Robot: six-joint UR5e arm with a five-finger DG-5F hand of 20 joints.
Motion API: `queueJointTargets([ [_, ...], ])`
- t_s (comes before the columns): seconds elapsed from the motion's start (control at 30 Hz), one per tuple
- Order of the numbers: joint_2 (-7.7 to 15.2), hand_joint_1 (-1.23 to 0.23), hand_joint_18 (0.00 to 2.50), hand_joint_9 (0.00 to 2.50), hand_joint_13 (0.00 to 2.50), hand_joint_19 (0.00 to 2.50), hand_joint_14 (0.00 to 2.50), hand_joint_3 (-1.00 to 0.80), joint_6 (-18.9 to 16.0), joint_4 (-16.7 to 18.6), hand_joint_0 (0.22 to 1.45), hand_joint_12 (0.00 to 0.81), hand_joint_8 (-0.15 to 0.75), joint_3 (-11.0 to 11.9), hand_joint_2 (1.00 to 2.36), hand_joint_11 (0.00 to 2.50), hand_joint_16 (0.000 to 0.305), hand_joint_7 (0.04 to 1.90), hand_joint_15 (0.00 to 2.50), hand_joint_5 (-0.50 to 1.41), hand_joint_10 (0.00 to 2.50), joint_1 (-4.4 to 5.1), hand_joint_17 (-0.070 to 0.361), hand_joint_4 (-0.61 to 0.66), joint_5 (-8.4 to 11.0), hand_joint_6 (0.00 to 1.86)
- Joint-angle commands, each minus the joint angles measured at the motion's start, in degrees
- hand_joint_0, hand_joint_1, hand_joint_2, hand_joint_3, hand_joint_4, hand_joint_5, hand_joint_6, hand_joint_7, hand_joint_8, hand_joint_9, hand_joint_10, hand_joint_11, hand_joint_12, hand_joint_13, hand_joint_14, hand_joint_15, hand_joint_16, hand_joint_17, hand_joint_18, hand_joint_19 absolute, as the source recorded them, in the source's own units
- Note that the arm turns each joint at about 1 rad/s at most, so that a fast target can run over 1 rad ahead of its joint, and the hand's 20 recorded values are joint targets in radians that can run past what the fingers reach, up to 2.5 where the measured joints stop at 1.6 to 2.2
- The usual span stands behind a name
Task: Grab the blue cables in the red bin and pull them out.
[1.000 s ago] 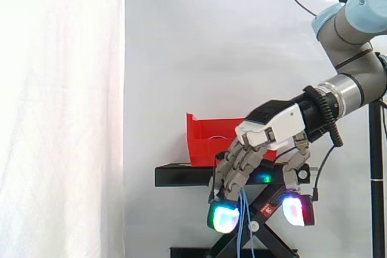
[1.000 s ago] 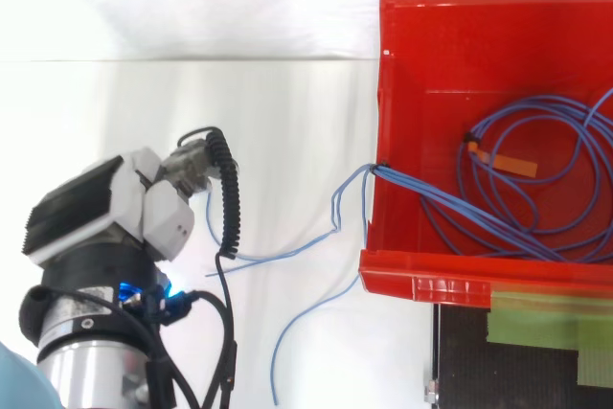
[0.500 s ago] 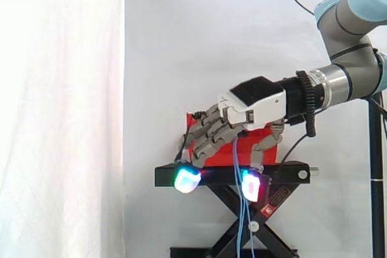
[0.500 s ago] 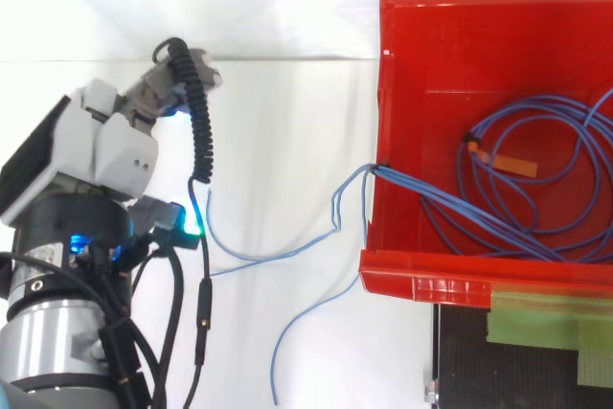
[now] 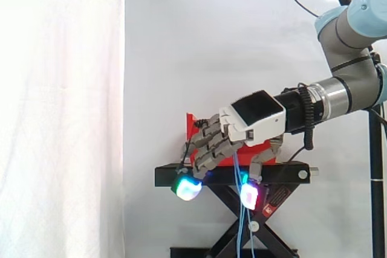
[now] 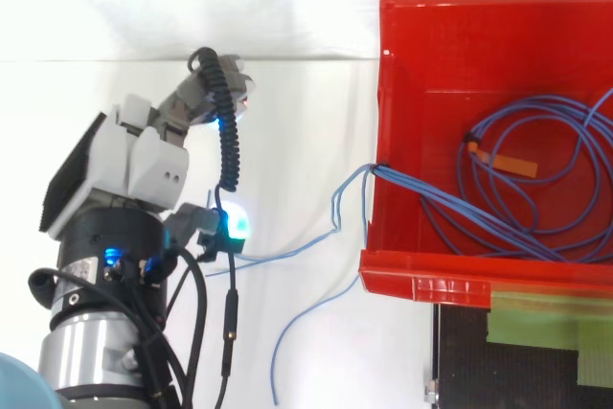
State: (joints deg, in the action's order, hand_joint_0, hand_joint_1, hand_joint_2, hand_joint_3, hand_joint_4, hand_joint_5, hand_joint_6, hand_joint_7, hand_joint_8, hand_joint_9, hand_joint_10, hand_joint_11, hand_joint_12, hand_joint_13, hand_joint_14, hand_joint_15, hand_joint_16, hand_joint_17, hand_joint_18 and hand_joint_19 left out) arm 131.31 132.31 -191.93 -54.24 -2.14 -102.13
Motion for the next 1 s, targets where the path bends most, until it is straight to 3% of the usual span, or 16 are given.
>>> queueJointTargets([
  [0.0,0.0,-0.97,0.5,0.64,0.43,0.65,0.02,-1.0,1.4,-4.5,0.71,0.395,0.293,1.4,1.0,0.66,0.057,0.37,0.39,0.52,0.02,-0.68,0.129,0.2,-0.7,0.01],
  [0.23,0.0,-0.97,0.5,0.65,0.43,0.66,0.02,-1.0,4.3,-4.5,0.71,0.394,0.292,2.3,1.0,0.65,0.057,0.37,0.39,0.53,0.02,-1.2,0.129,0.21,-1.41,0.01],
  [0.5,0.0,-0.98,0.49,0.65,0.42,0.65,0.02,-1.0,7.0,-5.6,0.73,0.389,0.288,5.6,1.0,0.66,0.056,0.41,0.39,0.55,0.02,-2.0,0.127,0.21,-1.41,0.01],
  [0.7,0.0,-0.99,0.49,0.65,0.42,0.65,0.02,-1.0,10.0,-4.5,0.74,0.388,0.288,5.9,1.0,0.66,0.056,0.42,0.39,0.55,0.02,-2.61,0.126,0.21,-2.72,0.01],
  [0.97,0.0,-1.0,0.49,0.64,0.42,0.65,0.02,-1.0,10.9,-5.5,0.74,0.386,0.287,5.8,1.0,0.67,0.056,0.59,0.4,0.58,0.02,-3.4,0.126,0.22,-4.31,0.01],
])
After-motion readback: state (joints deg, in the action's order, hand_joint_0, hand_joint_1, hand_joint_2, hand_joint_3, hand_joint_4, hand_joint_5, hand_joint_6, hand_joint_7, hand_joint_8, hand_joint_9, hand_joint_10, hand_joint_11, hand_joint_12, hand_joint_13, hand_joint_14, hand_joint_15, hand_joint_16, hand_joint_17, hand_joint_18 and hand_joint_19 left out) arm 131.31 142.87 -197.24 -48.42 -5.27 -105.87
